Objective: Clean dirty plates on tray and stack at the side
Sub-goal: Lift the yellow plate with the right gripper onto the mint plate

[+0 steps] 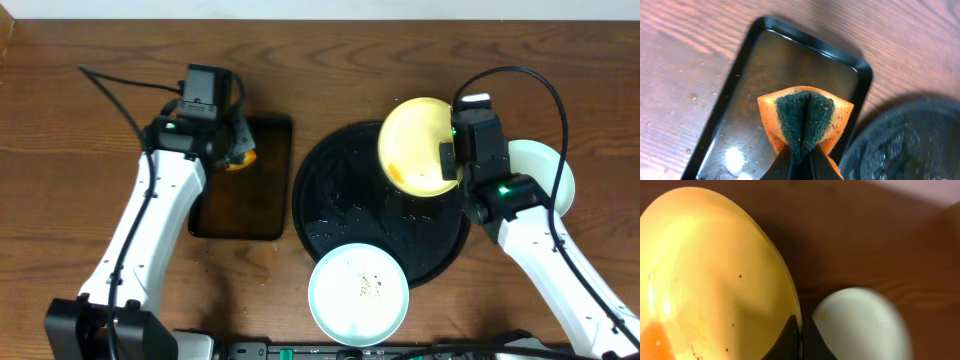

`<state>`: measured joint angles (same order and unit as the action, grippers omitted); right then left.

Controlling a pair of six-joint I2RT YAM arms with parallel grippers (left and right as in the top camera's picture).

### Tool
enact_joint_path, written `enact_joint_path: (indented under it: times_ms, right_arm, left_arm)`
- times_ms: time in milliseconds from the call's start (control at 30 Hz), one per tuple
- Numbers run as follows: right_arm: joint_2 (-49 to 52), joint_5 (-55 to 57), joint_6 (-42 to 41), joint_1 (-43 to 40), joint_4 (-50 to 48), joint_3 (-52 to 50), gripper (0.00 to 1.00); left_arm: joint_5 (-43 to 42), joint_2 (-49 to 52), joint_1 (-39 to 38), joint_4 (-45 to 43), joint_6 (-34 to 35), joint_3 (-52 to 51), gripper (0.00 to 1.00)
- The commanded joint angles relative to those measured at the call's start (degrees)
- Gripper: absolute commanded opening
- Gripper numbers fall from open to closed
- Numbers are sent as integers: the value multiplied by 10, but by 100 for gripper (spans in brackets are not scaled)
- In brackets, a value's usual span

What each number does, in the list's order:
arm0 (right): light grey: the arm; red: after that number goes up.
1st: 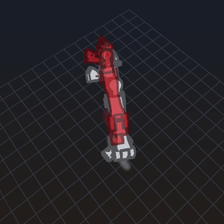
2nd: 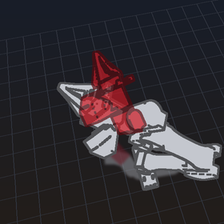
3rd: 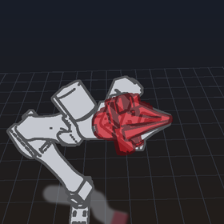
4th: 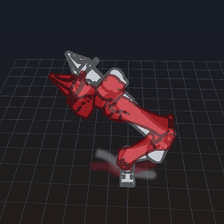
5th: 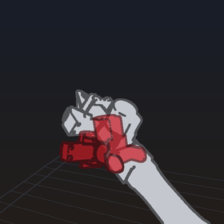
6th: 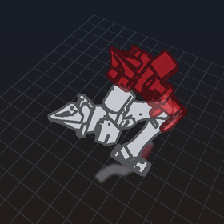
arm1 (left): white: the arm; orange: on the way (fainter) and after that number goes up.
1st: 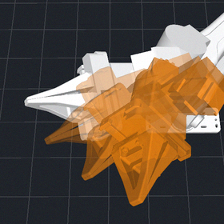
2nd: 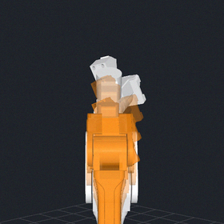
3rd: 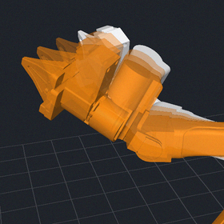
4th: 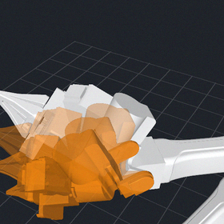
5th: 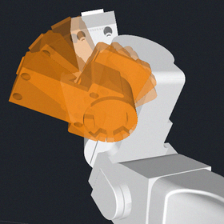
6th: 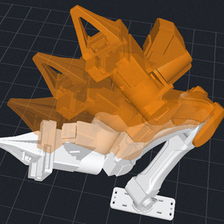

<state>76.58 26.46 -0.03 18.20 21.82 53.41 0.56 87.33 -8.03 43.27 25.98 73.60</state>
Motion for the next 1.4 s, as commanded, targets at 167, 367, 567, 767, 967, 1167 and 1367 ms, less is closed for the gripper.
enact_joint_path:
  times_ms: [167, 367, 567, 767, 967, 1167, 1367]
  right_arm:
    - [-13, 111, 161, 68, -27, 2, 1]
    - [-13, 155, 162, 119, -33, 2, 1]
    - [-13, 245, 186, 142, -64, 2, 1]
    - [-13, 271, 194, 153, -84, 2, 1]
    - [-13, 271, 107, 121, -69, 2, 1]
    - [-13, 230, -9, 6, -17, 2, 1]
    - [-12, 135, -63, -135, 31, 2, 1]
  left_arm:
    - [-16, -2, 22, 2, 35, 0, 8]
    - [-16, -2, 22, 2, 35, 0, 7]
    - [-16, -2, 22, 2, 35, 0, 8]
    - [-16, -2, 22, 2, 35, 0, 8]
    - [-16, -2, 22, 2, 35, 0, 8]
    - [-16, -2, 22, 5, 35, 0, 8]
    - [-16, -2, 22, 7, 35, 0, 8]
